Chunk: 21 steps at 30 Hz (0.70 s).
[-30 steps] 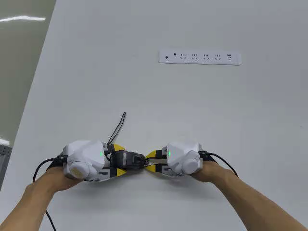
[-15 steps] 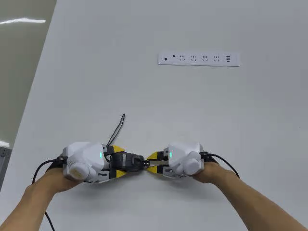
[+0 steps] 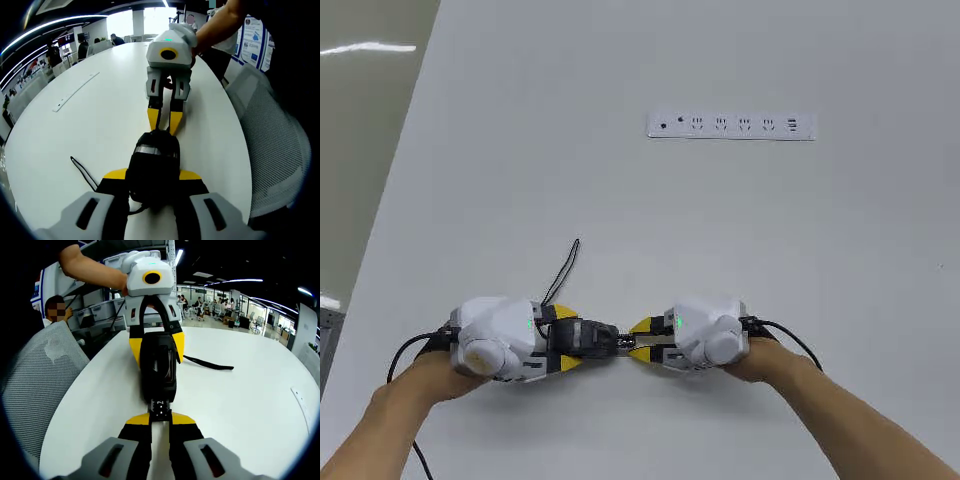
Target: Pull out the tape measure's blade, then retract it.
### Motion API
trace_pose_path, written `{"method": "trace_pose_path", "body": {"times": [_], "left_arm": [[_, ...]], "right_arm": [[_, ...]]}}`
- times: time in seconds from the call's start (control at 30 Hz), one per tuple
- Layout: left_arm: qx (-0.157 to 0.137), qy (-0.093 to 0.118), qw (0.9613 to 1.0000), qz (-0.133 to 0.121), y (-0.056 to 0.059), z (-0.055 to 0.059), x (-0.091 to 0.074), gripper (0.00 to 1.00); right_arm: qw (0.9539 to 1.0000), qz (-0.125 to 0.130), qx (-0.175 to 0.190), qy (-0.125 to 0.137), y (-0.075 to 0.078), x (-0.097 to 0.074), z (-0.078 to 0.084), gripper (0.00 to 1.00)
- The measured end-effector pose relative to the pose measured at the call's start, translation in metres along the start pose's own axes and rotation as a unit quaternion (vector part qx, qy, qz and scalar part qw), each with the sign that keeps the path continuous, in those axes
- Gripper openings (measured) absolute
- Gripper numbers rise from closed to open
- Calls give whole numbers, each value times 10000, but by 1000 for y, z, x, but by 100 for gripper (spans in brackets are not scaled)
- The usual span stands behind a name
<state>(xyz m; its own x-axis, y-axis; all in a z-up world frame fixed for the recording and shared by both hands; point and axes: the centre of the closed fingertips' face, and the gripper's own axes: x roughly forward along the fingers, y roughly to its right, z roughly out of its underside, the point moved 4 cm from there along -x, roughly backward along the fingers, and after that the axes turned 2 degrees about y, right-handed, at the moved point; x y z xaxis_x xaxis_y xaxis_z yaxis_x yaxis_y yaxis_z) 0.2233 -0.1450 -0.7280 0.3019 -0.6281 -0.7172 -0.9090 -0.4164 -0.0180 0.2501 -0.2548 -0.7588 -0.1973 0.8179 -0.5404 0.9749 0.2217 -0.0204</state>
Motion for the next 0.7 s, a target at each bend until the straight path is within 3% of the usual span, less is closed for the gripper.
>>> {"method": "trace_pose_path", "body": {"times": [0.7], "left_arm": [[-6,-13,10000,9,-1,1,1,30]], "right_arm": [[10000,21,50,-21,0,-11,7,10]]}}
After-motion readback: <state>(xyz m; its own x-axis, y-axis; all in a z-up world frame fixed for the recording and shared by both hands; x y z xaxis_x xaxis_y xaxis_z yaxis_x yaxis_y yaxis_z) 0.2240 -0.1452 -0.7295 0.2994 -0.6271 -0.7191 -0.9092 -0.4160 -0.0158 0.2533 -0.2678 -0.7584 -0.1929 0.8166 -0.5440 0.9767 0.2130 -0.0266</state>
